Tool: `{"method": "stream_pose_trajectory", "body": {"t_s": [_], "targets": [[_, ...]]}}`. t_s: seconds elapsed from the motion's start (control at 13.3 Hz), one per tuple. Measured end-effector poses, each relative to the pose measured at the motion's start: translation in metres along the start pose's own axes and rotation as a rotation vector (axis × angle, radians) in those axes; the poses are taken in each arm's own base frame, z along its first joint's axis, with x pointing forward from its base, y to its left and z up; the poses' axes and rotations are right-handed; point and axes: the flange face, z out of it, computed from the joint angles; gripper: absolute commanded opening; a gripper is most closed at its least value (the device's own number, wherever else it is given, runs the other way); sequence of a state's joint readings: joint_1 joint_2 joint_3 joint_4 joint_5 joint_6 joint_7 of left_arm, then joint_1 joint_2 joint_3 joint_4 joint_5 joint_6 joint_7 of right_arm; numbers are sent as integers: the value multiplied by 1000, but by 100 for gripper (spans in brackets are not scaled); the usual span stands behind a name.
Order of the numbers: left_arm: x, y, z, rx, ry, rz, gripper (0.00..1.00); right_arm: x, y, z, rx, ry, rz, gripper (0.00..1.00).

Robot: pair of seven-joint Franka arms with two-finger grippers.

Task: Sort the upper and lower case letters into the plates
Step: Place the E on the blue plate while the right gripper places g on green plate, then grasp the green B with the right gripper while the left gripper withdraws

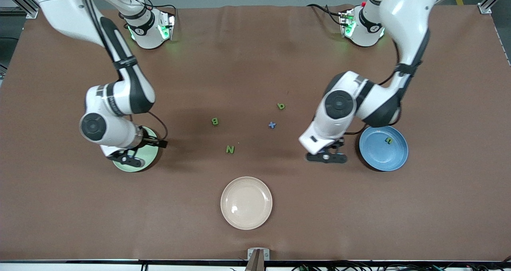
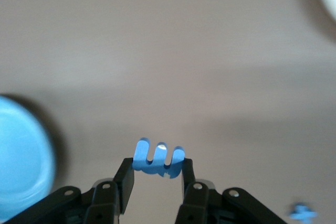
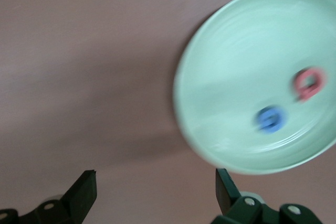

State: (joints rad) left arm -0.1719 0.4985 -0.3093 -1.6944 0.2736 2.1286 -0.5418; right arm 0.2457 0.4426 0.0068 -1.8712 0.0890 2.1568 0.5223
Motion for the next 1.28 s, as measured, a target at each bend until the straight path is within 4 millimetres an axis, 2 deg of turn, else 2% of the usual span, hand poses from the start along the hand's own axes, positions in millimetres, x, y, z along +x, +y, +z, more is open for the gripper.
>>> {"method": "stream_pose_trajectory", "body": {"t_s": [0.3, 0.45, 0.68, 0.83, 0.98, 1.28], "targets": [[-24, -91, 23, 49, -79, -31, 8, -52, -82, 9, 36, 66, 156, 100], [-34, -128, 33, 42, -89, -27, 8, -75, -110, 17, 54, 85, 228, 100], [-48, -181, 61, 1, -76, -3, 8, -97, -121, 43, 58, 88, 359, 100], [-60, -209, 82, -23, -65, 8, 8, -107, -124, 55, 51, 81, 457, 100], [-71, -222, 98, -41, -48, 15, 8, -112, -127, 59, 48, 76, 556, 100], [-82, -226, 113, -63, -17, 9, 8, -118, -127, 69, 56, 79, 661, 100]]}}
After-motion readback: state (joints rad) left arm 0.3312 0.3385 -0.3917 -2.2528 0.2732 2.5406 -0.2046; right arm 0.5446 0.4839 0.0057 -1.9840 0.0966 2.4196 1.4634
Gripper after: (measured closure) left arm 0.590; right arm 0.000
